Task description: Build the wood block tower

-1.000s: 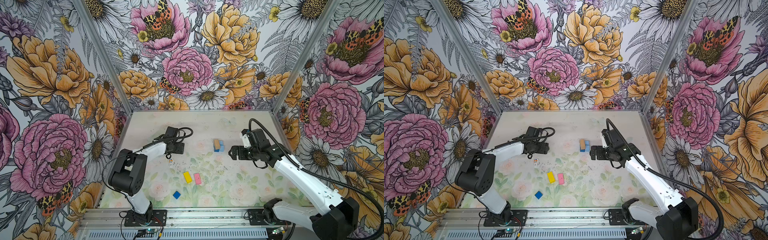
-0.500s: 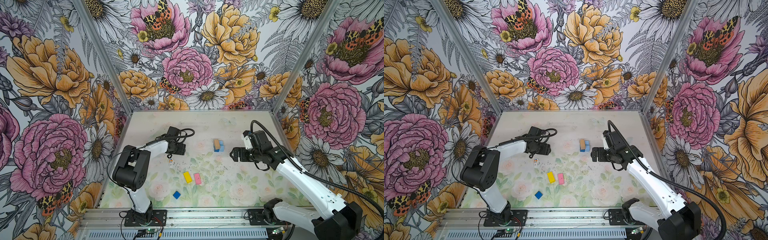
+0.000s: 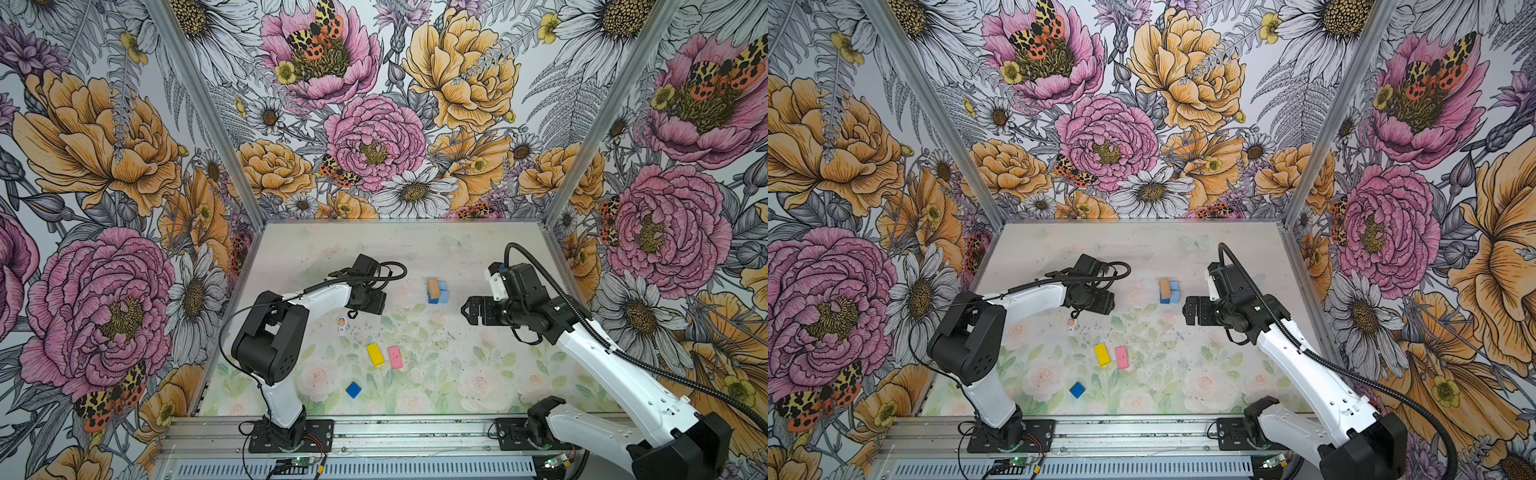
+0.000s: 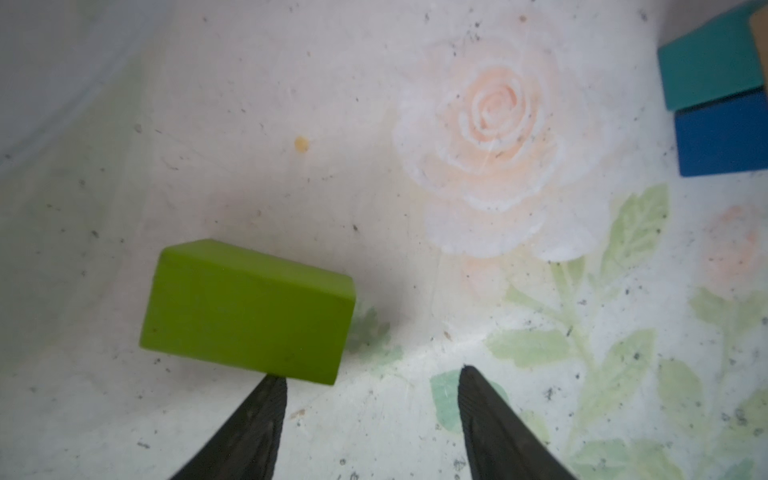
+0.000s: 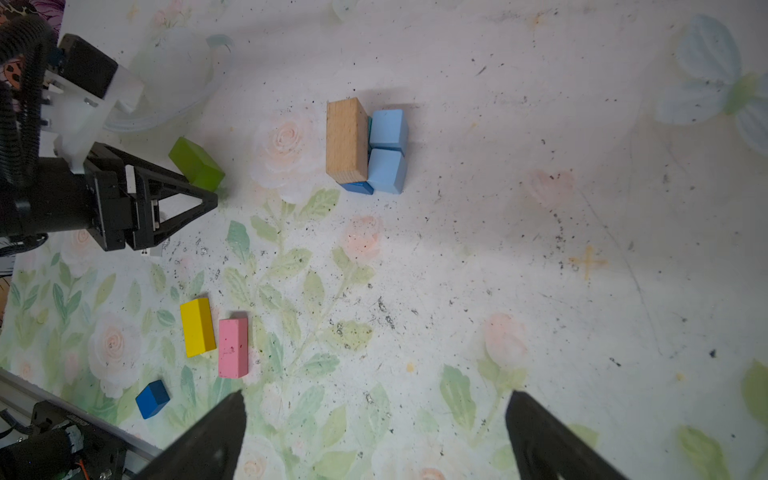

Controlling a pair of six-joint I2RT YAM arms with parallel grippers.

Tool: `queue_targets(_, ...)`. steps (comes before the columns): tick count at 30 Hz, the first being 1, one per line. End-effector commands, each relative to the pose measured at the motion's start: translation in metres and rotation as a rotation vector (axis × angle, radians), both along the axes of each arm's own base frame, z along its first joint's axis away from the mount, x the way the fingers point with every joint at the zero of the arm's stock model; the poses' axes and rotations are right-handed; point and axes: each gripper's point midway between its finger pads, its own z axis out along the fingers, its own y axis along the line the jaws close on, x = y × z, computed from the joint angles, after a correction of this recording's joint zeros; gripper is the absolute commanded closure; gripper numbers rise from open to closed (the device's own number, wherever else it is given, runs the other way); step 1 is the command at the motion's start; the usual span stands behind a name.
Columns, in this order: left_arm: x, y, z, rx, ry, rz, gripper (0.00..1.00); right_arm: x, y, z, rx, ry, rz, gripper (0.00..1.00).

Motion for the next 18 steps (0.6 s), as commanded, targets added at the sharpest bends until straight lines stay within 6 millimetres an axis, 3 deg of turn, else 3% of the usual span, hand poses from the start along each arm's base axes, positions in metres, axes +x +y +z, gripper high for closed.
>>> queue_targets(1,0.009,0.006,0.007,0.011,-0.014,0.081,0.32,-0.007,-0.006,0.0,0.005,-0.005,-0.019,0.0)
queue_targets(9,0.018,0.006,0.01,-0.003,0.025,0.14,0.31,-0.013,-0.013,-0.001,-0.018,-0.013,-0.023,0.01)
queue_targets(10,0.016,0.006,-0.003,0.013,0.057,0.142,0.31,-0.013,-0.013,0.0,-0.018,-0.015,-0.022,0.01)
queue_targets(18,0.023,0.005,-0.014,0.017,0.084,0.154,0.32,-0.014,-0.012,0.0,-0.014,-0.017,-0.012,0.01)
